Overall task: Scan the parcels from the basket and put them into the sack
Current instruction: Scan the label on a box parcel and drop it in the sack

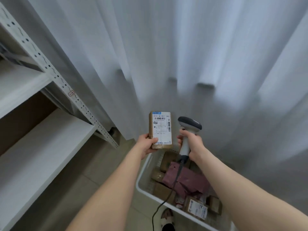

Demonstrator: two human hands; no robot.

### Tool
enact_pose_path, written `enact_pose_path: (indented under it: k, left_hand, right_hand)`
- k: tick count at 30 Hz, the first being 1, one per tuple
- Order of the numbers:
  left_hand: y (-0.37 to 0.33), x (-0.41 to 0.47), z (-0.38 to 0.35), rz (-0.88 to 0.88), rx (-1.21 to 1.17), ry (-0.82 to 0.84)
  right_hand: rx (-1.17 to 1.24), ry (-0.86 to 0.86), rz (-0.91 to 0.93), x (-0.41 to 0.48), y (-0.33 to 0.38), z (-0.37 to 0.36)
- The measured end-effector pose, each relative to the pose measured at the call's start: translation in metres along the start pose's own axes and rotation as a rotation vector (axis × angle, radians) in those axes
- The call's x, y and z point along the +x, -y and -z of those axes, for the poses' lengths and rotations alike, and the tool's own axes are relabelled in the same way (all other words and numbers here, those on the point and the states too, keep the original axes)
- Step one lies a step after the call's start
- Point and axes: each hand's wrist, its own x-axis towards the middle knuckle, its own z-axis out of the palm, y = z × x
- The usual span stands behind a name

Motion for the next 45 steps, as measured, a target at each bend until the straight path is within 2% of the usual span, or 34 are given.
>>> enact_pose_path:
  k: [3, 13, 31, 45]
  left_hand:
    - [-0.007, -0.04, -0.009, -0.034, -0.024, -0.022]
    - [-0.043, -0.12, -0.009, -0.125, -0.026, -0.058]
    - [-0.061, -0.131, 0.037, -0.159, 0.004, 0.013]
    - [-0.06, -0.125, 0.047, -0.152, -0.002, 0.028]
  right_hand:
    - [-0.076, 0.086, 0.048, -0.047, 0.015, 0.004]
    - [-0.263, 0.177, 0.14, -0.145, 0.053, -0.011]
    - [-0.342, 0.134, 0.222, -0.221, 0.056, -0.061]
    - [-0.348, 0.065, 0.224, -0.232, 0.045, -0.078]
